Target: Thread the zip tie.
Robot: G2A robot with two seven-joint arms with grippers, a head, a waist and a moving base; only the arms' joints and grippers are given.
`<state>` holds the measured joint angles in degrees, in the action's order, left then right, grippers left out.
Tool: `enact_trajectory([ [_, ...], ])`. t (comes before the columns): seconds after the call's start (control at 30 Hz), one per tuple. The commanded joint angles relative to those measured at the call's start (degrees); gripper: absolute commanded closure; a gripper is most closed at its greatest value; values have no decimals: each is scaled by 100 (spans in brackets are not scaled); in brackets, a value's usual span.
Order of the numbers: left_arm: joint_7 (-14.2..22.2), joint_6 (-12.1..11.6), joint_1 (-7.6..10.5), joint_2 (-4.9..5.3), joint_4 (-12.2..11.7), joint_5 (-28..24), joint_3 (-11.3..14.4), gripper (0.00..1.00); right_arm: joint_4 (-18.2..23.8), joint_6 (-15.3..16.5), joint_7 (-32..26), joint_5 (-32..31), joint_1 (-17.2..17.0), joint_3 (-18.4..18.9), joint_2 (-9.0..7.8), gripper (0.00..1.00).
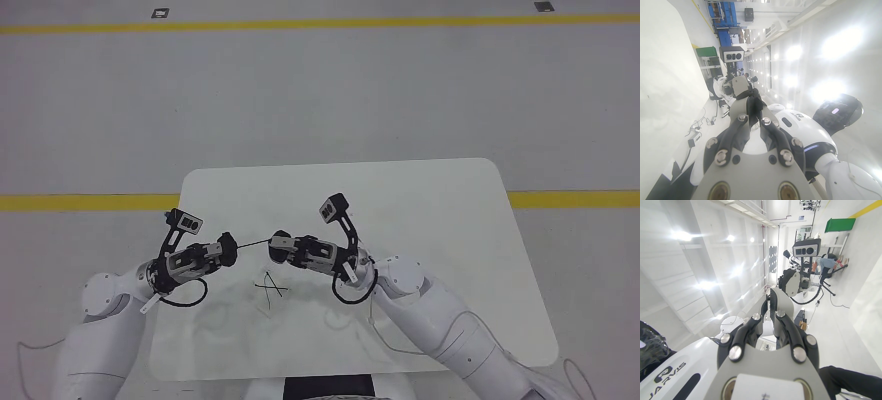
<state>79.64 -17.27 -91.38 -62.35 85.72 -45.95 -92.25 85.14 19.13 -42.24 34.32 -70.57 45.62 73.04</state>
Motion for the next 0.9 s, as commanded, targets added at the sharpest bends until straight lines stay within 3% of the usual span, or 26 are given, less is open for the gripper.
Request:
enact_trajectory([
  [0.0, 0, 0, 0, 0, 0, 0, 0, 100, 7, 5, -14, -15, -15, 19, 2, 100],
  [0.1, 0, 0, 0, 0, 0, 0, 0, 100, 25, 3, -28, -70, -34, 48, 4, 100],
  [0.13, 0, 0, 0, 0, 0, 0, 0, 80, 33, 1, -32, -81, -42, 57, 5, 100],
  [0.17, 0, 0, 0, 0, 0, 0, 0, 20, 45, -1, -37, -96, -52, 66, 6, 100],
  [0.2, -115, 21, 8, -2, 39, 39, 26, 0, 55, -4, -40, -107, -61, 72, 7, 100],
  [0.3, -254, 38, -18, 2, 134, 99, 82, 0, 85, -15, -44, -122, -82, 78, 16, 100],
  [0.57, -198, 91, -53, 31, 225, 49, 128, 0, 49, -62, -50, -104, -48, 27, 69, 100],
  [0.6, -177, 53, -42, 37, 239, 86, 122, 0, 43, -58, -48, -101, -42, 20, 77, 100],
  [0.63, -234, -168, -29, 40, 270, 193, 79, 0, 38, -38, -30, -70, -40, 21, 87, 100],
  [0.87, -234, -168, -29, 40, 270, 193, 79, 0, 35, -19, -5, -57, -43, 31, 89, 100],
])
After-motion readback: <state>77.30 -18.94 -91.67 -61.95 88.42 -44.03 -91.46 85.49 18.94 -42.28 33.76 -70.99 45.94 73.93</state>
